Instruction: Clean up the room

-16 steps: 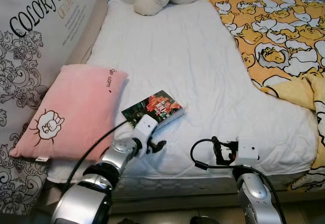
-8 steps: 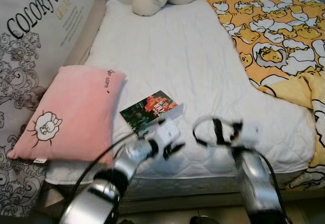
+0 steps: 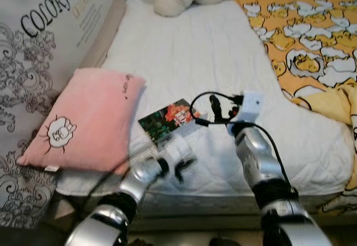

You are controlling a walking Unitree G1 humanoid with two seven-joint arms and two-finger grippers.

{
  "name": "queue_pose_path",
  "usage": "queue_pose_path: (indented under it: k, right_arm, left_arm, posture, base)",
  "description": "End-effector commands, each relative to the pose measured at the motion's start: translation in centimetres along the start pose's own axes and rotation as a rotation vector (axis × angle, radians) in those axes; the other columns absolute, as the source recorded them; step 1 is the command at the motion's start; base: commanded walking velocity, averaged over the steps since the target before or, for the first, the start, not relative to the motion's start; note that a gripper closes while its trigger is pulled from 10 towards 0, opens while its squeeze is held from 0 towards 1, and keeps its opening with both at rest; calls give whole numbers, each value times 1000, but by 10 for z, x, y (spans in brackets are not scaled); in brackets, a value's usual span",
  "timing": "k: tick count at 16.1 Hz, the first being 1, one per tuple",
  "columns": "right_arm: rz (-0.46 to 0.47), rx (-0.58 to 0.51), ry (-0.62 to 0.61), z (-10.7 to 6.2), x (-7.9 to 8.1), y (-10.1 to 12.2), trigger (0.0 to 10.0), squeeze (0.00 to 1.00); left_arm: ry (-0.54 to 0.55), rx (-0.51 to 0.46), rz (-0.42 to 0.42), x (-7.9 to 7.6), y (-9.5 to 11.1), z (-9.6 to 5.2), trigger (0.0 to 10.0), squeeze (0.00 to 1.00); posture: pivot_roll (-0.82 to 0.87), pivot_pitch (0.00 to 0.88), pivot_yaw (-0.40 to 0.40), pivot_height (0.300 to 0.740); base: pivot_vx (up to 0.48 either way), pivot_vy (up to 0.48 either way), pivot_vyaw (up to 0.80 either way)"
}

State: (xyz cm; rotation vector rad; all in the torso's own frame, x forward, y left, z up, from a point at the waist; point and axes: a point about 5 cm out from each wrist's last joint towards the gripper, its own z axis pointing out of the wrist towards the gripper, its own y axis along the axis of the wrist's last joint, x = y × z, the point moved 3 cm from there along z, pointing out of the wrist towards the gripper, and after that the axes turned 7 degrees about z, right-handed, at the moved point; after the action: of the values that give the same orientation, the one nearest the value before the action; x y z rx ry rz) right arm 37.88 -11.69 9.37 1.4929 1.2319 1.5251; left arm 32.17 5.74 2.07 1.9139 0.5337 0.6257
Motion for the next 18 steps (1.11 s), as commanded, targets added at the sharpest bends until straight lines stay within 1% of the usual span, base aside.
queue_pose_path:
  k: [1, 2, 3, 4, 5, 6, 7, 8, 9, 10, 11, 13, 14, 16, 17, 18]
  right_arm:
    - [3, 16, 29, 9, 8, 2, 10000, 0]
    - [37, 43, 39, 17, 14, 4, 10000, 0]
    - [82, 76, 49, 25, 24, 5, 10000, 0]
    - [89, 95, 60, 29, 31, 6, 10000, 0]
    - [102, 140, 58, 31, 36, 1, 10000, 0]
    - [133, 188, 42, 32, 40, -6, 10000, 0]
    - [166, 245, 21, 30, 41, -17, 10000, 0]
    - [166, 254, 18, 29, 41, -19, 10000, 0]
    - [182, 307, -9, 25, 39, -32, 10000, 0]
    - [187, 339, -27, 22, 37, -40, 10000, 0]
    - [187, 388, -48, 16, 34, -53, 10000, 0]
    - [179, 432, -70, 9, 29, -65, 10000, 0]
    - [183, 431, -101, 8, 23, -67, 10000, 0]
    - [177, 432, -119, 3, 11, -71, 10000, 0]
    - [155, 442, -131, -3, 2, -76, 10000, 0]
    - [142, 446, -129, -4, 0, -78, 10000, 0]
  left_arm:
    - [41, -43, -6, 13, 14, 0, 10000, 0]
    - [66, -75, -14, 18, 20, -3, 10000, 0]
    - [109, -94, -17, 25, 24, -8, 10000, 0]
    - [131, -106, -4, 27, 27, -13, 10000, 0]
    - [160, -126, 0, 32, 32, -22, 10000, 0]
    - [200, -142, 7, 38, 37, -35, 10000, 0]
    - [243, -146, 22, 41, 40, -53, 10000, 0]
    - [248, -147, 24, 41, 41, -57, 10000, 0]
    - [276, -135, 34, 42, 41, -71, 10000, 0]
    - [292, -124, 37, 44, 40, -80, 10000, 0]
    - [317, -91, 37, 43, 38, -98, 10000, 0]
    - [339, -39, 34, 40, 34, -117, 10000, 0]
    - [337, -22, 30, 37, 34, -121, 10000, 0]
    - [329, -20, 17, 36, 37, -118, 10000, 0]
    - [358, -3, 47, 44, 40, -112, 10000, 0]
    - [375, 11, 61, 47, 40, -112, 10000, 0]
  posture:
    - [49, 0, 3, 740]
    - [78, 0, -8, 740]
    - [132, 0, -33, 740]
    - [179, 0, -55, 740]
    - [224, 0, -74, 740]
    - [285, 0, -98, 740]
    - [336, 0, -115, 740]
    - [350, 8, -118, 740]
    - [408, 51, -127, 740]
    - [431, 67, -128, 740]
    - [480, 105, -122, 740]
    - [499, 133, -108, 740]
    - [489, 133, -107, 740]
    - [447, 124, -104, 740]
    - [412, 116, -99, 740]
    - [399, 113, -95, 740]
  base:
    - [0, 0, 0]
    - [0, 0, 0]
    - [0, 0, 0]
    - [0, 0, 0]
    - [0, 0, 0]
    - [0, 0, 0]
    - [0, 0, 0]
    - [0, 0, 0]
    - [0, 0, 0]
    - [0, 0, 0]
    - [0, 0, 0]
    - [0, 0, 0]
    - [0, 0, 0]
    - [0, 0, 0]
    - [0, 0, 0]
    - [0, 0, 0]
